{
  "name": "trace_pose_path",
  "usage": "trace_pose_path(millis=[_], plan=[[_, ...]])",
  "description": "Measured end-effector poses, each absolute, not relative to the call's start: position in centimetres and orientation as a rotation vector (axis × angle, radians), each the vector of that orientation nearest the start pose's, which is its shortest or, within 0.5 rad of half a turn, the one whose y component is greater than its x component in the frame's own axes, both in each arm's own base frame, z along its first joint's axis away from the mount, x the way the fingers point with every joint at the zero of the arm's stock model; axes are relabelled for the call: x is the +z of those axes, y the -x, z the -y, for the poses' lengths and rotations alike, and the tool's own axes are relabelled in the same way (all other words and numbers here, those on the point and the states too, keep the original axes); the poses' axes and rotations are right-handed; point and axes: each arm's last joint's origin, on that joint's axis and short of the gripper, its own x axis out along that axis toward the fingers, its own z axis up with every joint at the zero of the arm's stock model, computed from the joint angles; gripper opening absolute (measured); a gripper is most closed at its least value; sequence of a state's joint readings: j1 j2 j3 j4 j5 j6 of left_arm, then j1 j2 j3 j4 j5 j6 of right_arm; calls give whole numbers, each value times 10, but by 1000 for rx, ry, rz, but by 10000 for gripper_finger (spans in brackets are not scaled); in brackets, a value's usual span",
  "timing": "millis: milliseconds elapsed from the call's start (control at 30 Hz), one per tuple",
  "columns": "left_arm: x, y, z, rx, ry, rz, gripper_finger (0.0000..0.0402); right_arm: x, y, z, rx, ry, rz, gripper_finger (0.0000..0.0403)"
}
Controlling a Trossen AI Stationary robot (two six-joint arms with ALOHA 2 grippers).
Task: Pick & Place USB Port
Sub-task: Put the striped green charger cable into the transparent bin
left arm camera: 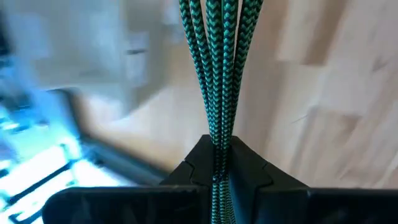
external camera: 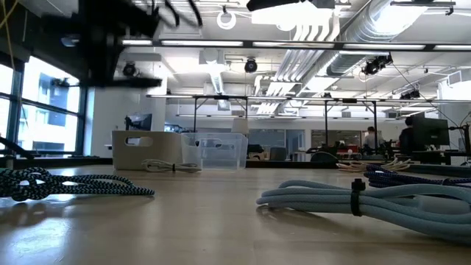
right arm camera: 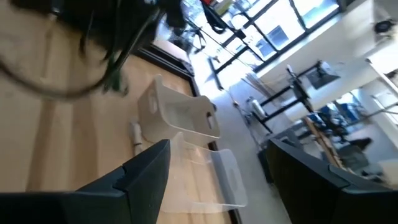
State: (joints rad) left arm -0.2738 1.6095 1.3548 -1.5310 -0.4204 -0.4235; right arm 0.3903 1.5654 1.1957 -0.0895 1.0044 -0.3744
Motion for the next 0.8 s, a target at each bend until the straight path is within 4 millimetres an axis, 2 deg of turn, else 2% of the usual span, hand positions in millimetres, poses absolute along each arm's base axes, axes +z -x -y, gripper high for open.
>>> trace_pose_path(millis=[33, 100, 167, 233, 400, 533, 800], plan=[[286, -255, 60, 462, -312, -1577, 19, 298, -326, -109, -546, 662, -470, 259], [315, -252, 63, 403, -316, -1430, 19, 298, -324, -113, -575, 673, -469, 259], [347, -238, 62, 349, -306, -1311, 19, 299, -322, -116, -597, 693, -471, 259], [375, -219, 58, 382, -305, -1195, 19, 299, -319, -120, -615, 714, -472, 259], [411, -171, 49, 486, -286, -871, 19, 301, -316, -127, -595, 730, -459, 259], [412, -153, 49, 470, -306, -683, 19, 302, -320, -126, -518, 694, -438, 259], [369, -156, 55, 265, -329, -423, 19, 314, -332, -124, -276, 568, -283, 259]])
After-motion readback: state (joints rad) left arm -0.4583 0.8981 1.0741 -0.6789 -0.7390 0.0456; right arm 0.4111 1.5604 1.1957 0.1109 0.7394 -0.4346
